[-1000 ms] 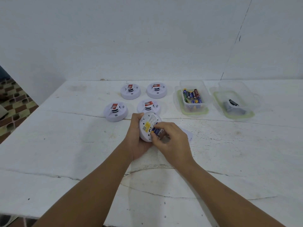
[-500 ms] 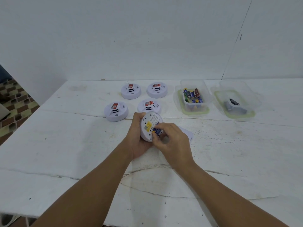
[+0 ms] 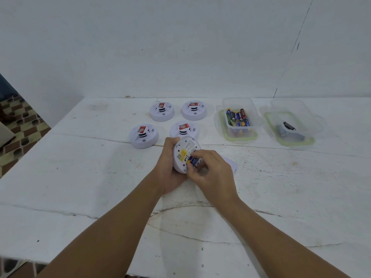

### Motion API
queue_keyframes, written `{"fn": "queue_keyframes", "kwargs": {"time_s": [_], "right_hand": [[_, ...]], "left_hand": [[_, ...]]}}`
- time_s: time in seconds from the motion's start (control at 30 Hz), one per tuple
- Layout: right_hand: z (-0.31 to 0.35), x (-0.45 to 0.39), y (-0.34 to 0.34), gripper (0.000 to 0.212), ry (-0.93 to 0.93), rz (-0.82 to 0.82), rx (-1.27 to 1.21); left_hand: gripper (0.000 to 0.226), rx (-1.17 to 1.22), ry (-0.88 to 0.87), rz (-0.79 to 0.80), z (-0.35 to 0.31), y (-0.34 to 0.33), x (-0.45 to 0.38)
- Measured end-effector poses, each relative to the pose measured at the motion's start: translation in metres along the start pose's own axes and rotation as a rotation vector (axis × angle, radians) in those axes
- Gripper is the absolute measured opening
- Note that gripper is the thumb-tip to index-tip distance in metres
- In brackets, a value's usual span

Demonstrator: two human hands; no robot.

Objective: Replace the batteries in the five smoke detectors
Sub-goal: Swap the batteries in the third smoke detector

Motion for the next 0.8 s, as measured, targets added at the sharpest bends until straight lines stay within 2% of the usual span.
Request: {"fn": "queue_keyframes", "kwargs": {"time_s": [0.13,0.27,0.4,0.53,0.7,0.8], "right_hand": [[0.0013,0.0020,-0.0004,0.026,0.004,-0.018,0.024],[-0.0001,0.0015,0.0036,0.024,-0.046,-0.055,-0.102],[0.0063,0.0011,-0.0007,0.026,0.061,0.000,0.008],[0.0052,0.0013,-0.0020,0.030,0.094,-0.003,0.015],[0.0035,0.0016,-0.0021,0.023,0.119,0.050,-0.014],[0.0060,0.0017,-0.0011,0.027,0.136,0.037,-0.012]], "left_hand": [[0.047,-0.014,-0.006,-0.005,-0.0011,0.0007,-0.0010],[0.050,0.036,-0.013,0.018,-0.0015,-0.0008,-0.0006],[0.049,0.029,-0.012,-0.014,0.0003,0.0008,-0.0003],[0.048,0.098,-0.032,-0.023,0.0011,0.0048,-0.0007],[0.048,0.162,-0.010,0.015,0.0020,0.0024,0.0000],[0.046,0.168,-0.023,0.034,0.0024,0.0020,-0.0004]]}}
Point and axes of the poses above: each hand's wrist, its own x-axis away from the middle knuckle, its own y-axis out of the back of the hand, z = x × y, the point moved 3 cm from there along -x, towards the middle knuckle, and after that the axes turned 11 degrees about z, right-handed, at the moved point
